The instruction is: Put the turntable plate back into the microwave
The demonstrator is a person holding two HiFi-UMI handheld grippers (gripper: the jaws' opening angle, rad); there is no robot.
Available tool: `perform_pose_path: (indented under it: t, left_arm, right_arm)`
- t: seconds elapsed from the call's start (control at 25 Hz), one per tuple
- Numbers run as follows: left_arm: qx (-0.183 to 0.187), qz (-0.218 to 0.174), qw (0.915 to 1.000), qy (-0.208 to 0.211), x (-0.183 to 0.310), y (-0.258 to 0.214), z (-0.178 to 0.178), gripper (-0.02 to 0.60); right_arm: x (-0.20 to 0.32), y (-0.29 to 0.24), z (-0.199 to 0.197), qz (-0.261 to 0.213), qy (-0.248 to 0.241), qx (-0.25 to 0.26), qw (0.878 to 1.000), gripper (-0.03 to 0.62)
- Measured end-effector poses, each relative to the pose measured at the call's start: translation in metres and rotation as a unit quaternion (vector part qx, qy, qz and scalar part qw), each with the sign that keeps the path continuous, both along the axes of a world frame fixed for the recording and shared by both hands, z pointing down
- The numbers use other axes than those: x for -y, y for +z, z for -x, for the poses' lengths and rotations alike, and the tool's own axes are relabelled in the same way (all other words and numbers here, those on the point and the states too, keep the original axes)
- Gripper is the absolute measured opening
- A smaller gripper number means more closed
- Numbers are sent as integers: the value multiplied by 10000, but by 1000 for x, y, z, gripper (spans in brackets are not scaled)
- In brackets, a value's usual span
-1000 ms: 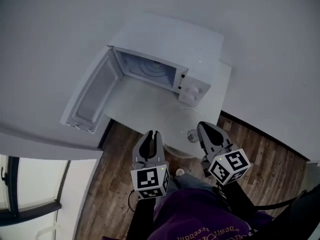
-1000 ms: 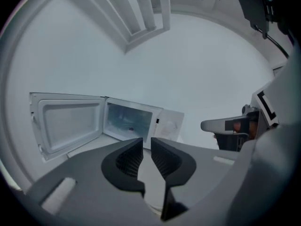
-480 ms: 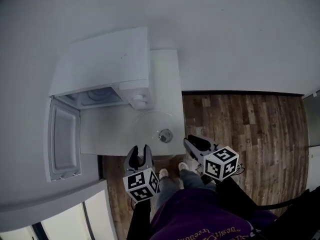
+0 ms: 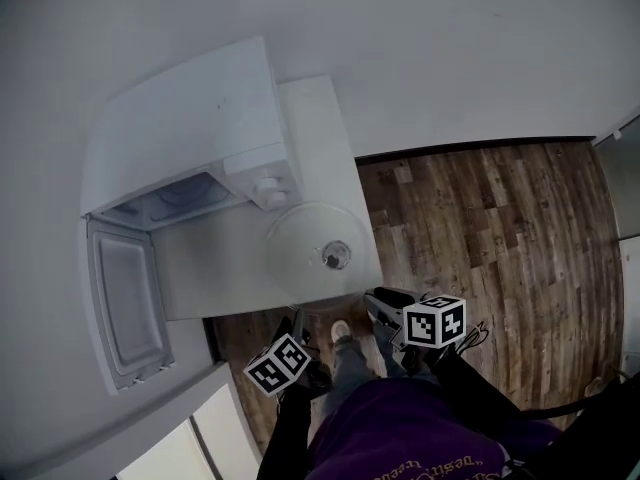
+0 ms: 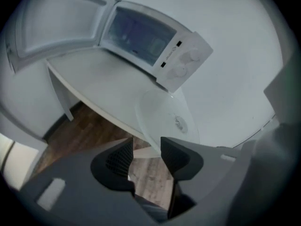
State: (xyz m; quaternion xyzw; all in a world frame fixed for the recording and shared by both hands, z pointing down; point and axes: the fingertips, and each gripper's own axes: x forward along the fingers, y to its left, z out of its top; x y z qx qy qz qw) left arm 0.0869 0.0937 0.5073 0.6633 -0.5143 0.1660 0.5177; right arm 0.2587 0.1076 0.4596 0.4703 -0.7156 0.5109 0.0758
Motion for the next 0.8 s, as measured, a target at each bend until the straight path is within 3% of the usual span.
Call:
perform_pose_path:
  t: [0.08, 0.2, 0.36, 0.64, 0.8]
  left_arm:
    - [-519, 234, 9984, -68, -1, 10, -10, 181]
    - [-1002, 426, 9939, -147, -3, 16, -17, 184]
    - [-1645, 727, 9835, -200, -7, 16, -27, 184]
    - [-2432, 1030, 9634, -463, -5, 25, -39, 198]
    - [-2546, 1133, 9591, -499, -1, 32, -45, 207]
  right_arm:
    - [-1, 11, 4, 245, 235, 274, 9990, 137]
    - [-4, 27, 16, 647, 636, 752, 9930, 141]
    - [-6, 44, 28, 972, 905, 987, 9862, 144]
    - [5, 55, 39, 1046, 1363, 1568, 9726, 143]
    - [8, 62, 38, 1131, 1560, 1568, 9687, 138]
